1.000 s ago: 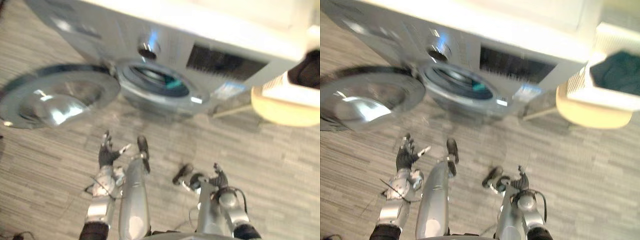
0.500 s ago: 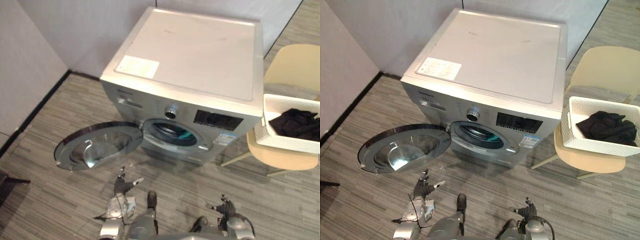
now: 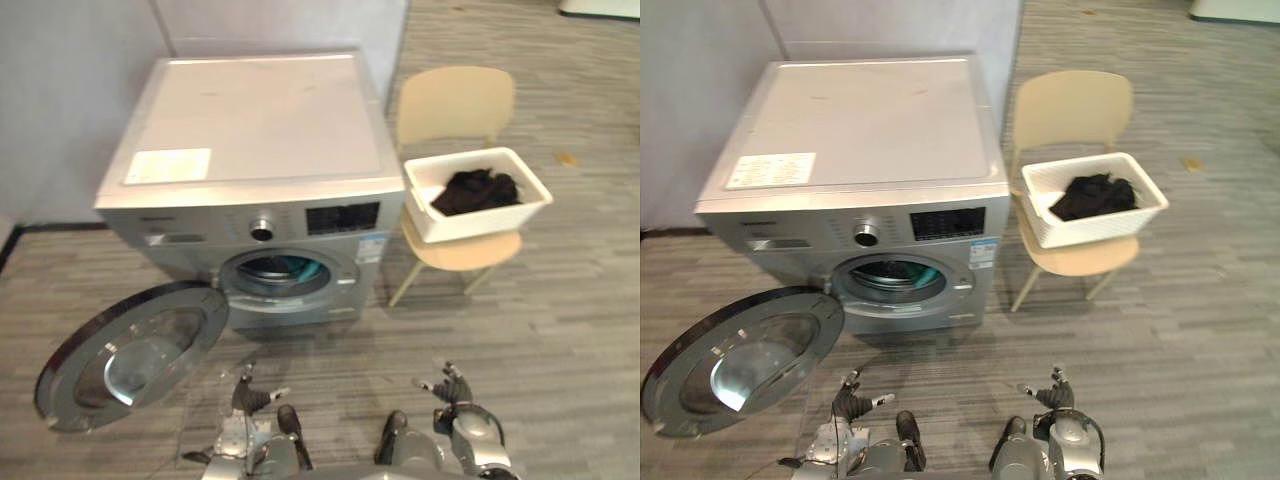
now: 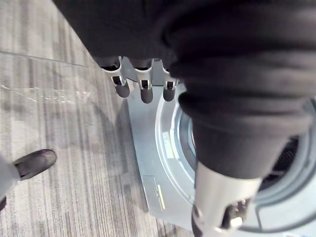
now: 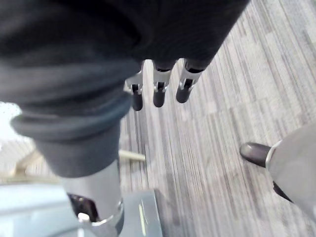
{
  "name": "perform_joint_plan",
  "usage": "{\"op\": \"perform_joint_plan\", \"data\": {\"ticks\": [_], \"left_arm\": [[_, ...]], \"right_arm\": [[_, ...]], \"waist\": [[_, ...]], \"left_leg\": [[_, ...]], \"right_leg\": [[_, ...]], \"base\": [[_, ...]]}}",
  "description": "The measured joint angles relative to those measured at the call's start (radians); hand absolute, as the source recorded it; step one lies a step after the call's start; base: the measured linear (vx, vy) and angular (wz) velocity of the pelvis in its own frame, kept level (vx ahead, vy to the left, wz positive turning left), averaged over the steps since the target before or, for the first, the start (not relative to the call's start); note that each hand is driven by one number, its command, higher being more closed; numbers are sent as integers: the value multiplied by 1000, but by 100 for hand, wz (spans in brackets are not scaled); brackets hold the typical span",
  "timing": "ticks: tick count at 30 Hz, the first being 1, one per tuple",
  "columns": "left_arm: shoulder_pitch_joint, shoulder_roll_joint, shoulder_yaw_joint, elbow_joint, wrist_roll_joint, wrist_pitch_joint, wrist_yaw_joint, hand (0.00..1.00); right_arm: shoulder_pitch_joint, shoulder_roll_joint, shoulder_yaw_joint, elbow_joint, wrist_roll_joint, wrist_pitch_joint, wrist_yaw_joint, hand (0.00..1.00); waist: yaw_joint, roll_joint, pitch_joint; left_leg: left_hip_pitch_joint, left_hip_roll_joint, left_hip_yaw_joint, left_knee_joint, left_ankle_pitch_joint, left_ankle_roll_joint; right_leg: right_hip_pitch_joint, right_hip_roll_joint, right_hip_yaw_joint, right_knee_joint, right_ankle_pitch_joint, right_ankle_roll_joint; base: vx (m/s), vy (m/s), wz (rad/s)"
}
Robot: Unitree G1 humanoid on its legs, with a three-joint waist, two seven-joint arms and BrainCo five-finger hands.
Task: Pick up the laundry basket with both hands and put the clothes into the washing machine.
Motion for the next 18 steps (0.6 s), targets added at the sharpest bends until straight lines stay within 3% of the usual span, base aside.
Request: {"op": "perform_joint_plan", "data": {"ticks": [3, 6, 7, 8, 9, 10, 11, 14, 15, 17, 18], "left_arm": [[0, 26, 5, -24, 0, 6, 7, 0], [8, 10, 5, -63, 0, 6, 13, 0], [6, -2, 5, -71, 0, 6, 20, 0], [10, -16, 9, -76, 0, 6, 34, 0], [19, -43, 2, -75, 0, 6, 36, 0], [28, -58, 0, -83, 0, 1, 42, 0], [33, -75, 2, -84, 0, -8, 53, 0], [25, -87, 2, -82, -2, -6, 51, 0], [26, -87, 4, -85, -9, -9, 49, 0], [31, -88, 23, -85, -11, -10, 48, 0], [42, -91, 58, -86, -32, -18, 47, 0]], "right_arm": [[1, 6, -19, -73, 46, -3, -21, 0], [-20, 7, -32, -152, 66, -29, -66, 0], [-30, 6, -35, -178, 66, -37, -81, 0], [-53, 6, -37, -202, 66, -39, -95, 0], [-57, 7, -48, -227, 67, -40, -117, 0], [-60, 8, -48, -248, 67, -42, -130, 0], [-83, 7, -39, -281, 65, -61, -148, 0], [-113, -3, -3, -350, 56, -71, -152, 0], [-115, -3, 18, -391, 55, -80, -150, 0], [-135, -6, 55, -427, 55, -93, -150, 0], [-155, -3, 98, -436, 54, -106, -147, 0]], "waist": [[-11, -32, -15], [1, -25, -19], [12, -19, -20], [26, -2, -19], [44, 42, -46], [52, 37, -53], [70, 30, -56], [58, 42, -63], [59, 43, -63], [65, 40, -63], [67, 37, -61]], "left_leg": [[-46, 26, 67, 81, -30, -8], [-93, 103, 126, 138, -28, -29], [-108, 138, 144, 167, -30, -51], [-129, 191, 148, 195, -24, -87], [-125, 229, 133, 149, -14, -92], [-100, 229, 153, 101, -5, -94], [-66, 248, 204, 80, 56, -123], [-39, 337, 229, 86, 74, -129], [-6, 370, 247, 91, 77, -125], [29, 409, 238, 151, 93, -80], [-3, 434, 128, 270, 82, 37]], "right_leg": [[8, -35, 0, 106, -91, -7], [3, -51, 3, 77, -147, -13], [-4, -60, -8, 58, -145, 10], [-21, 8, -32, 6, -118, 53], [-9, 56, -77, -61, -123, 31], [1, 31, -143, -51, -125, 22], [1, 6, -224, -32, -60, 67], [-9, 115, -185, -44, -64, 45], [6, 149, -165, -58, -69, 34], [28, 194, -114, -68, -78, 19], [63, 223, -68, -110, -78, 15]], "base": [[-107, -92, -71], [-137, -221, -85], [-151, -296, -117], [-116, -301, -135], [-27, -299, -135], [77, -262, -146], [126, -217, -123], [121, -285, -89], [176, -245, -82], [159, -252, -83], [81, -183, -76]]}}
